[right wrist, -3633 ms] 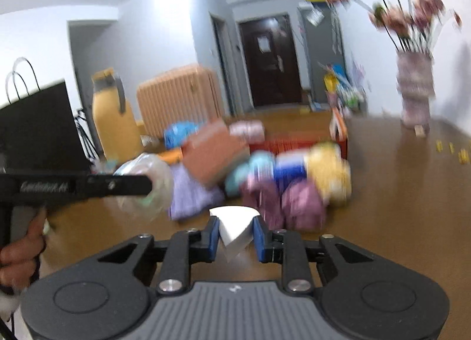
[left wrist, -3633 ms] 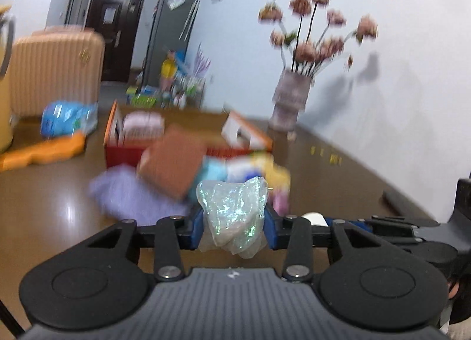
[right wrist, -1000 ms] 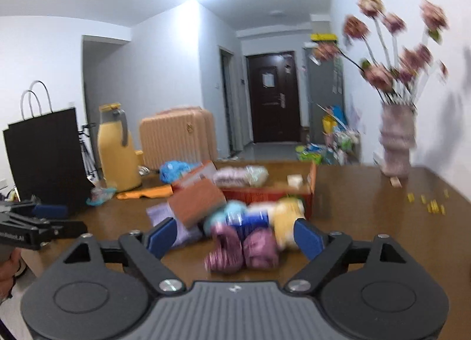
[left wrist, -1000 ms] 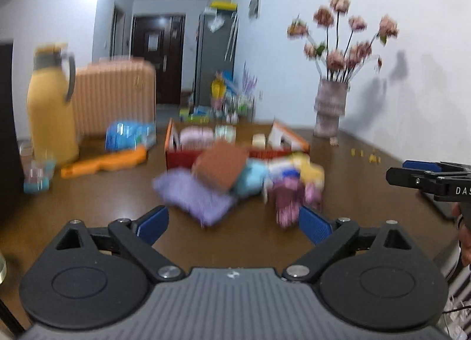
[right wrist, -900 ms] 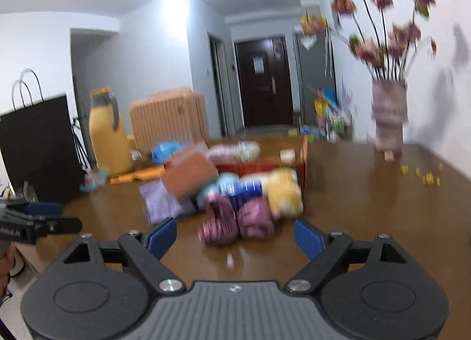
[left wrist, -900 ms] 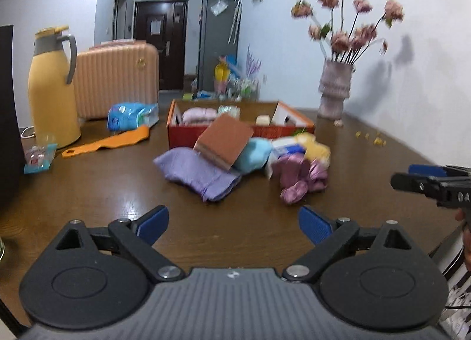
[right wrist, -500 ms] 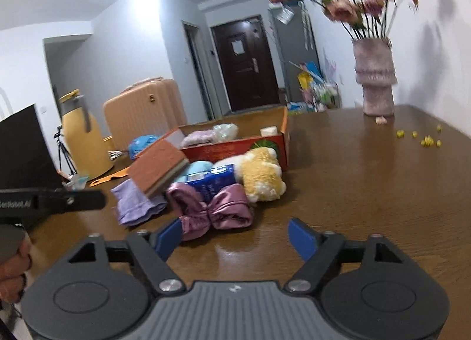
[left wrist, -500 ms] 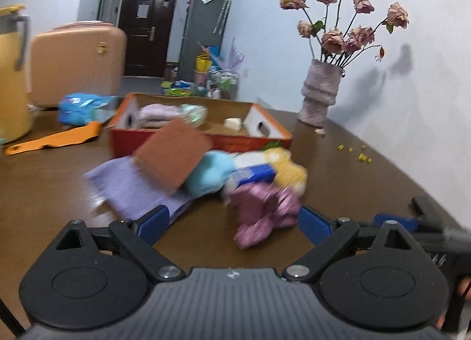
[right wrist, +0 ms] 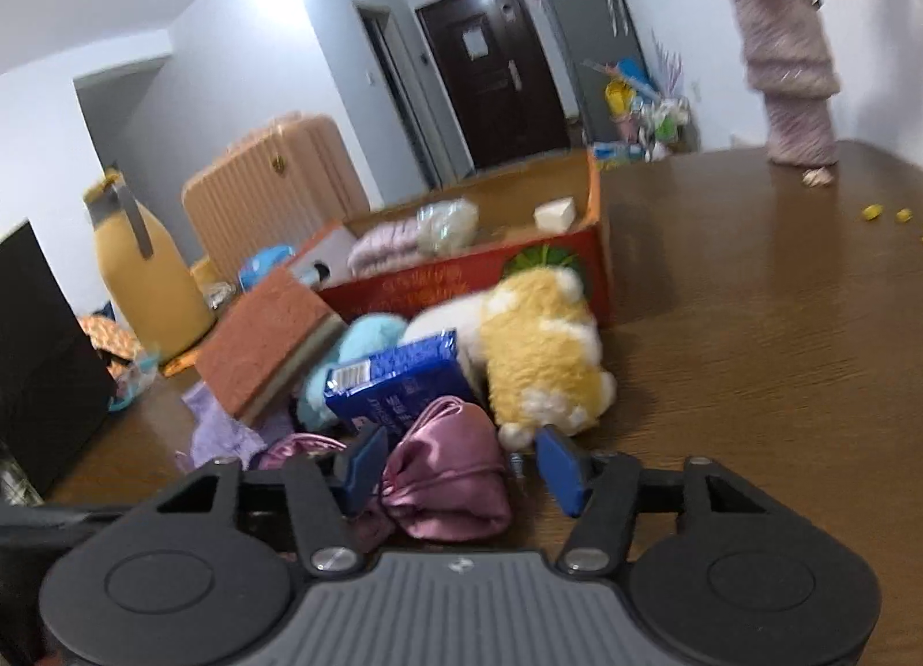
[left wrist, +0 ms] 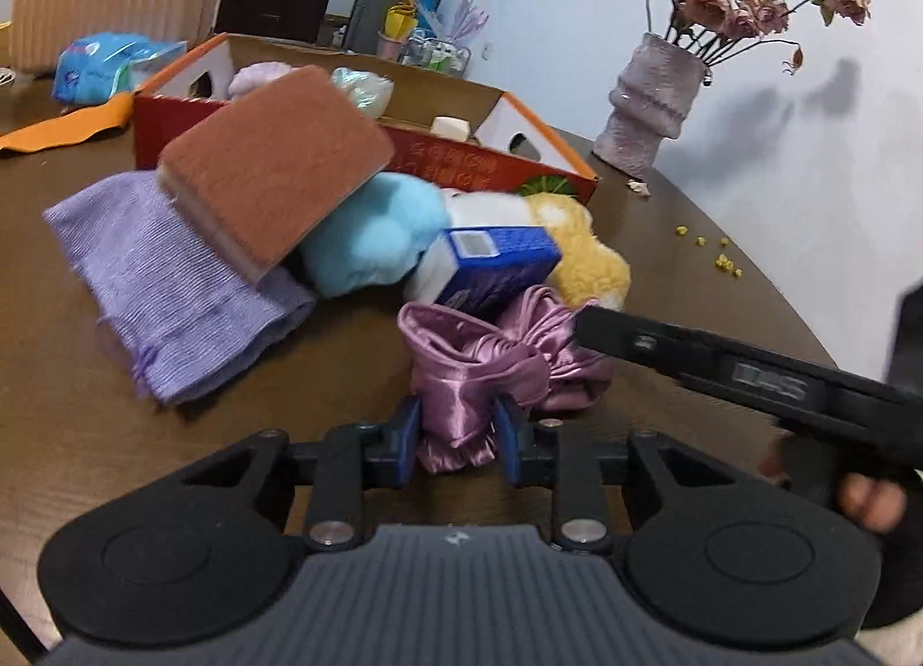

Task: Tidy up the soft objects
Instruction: 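Lift the pink satin scrunchie with the left tool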

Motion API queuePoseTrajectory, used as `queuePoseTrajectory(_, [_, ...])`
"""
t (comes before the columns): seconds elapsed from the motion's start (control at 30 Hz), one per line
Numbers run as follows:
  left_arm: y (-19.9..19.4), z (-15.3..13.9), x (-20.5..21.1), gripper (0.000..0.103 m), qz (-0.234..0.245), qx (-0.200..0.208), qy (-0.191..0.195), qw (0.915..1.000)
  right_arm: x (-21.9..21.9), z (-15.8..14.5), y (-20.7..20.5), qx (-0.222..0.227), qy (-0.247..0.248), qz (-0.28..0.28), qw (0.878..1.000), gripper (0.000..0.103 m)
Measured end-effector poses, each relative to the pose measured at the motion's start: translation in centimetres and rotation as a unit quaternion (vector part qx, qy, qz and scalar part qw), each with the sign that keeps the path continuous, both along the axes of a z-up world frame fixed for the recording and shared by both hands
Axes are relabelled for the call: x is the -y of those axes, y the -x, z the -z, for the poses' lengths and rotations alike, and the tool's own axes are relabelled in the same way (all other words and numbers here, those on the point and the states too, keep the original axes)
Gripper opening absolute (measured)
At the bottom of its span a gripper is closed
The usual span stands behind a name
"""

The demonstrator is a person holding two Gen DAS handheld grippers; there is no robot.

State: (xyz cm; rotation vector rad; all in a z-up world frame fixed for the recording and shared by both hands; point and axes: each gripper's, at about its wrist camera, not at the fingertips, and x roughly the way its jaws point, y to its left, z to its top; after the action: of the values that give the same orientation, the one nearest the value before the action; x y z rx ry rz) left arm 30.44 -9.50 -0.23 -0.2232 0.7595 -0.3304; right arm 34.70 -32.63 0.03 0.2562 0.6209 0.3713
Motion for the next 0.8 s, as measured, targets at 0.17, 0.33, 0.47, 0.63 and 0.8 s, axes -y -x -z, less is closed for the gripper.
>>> queuePoseTrajectory(0.17, [1.5,-0.9,-1.0,0.053,0.013,0.008,0.008,0.9999,-1.0,0.6,0.7,0.001,0.017,-0.029,0.999,0.025])
queuePoseTrajectory(0.33, [1.7,-3.1,-1.7,0.073,-0.006,0.034,0.046,0.9984,-1.2,0.8,3.8,0.021,0.033,-0.029,0.999,0.024])
queuePoseTrajectory(0.47, [0.4,-2.3,-0.3,0.062,-0.021,0.03,0.005,0.9993,-1.8,0.9,5.8,0.029,0.047,-0.043,0.998,0.024])
queuePoseTrajectory(0.63, [1.7,-0.6,0.4,0.045,-0.002,0.025,-0.017,0.9995,-0.6,-0.4,7.9,0.034,0.022,-0.039,0.998,0.033])
queuePoseTrajectory(0.8, [2.7,-0.4,-0.3,0.047,-0.008,0.034,-0.02,0.9992,0.2,-0.9,7.0,0.032,-0.027,-0.018,0.999,0.043])
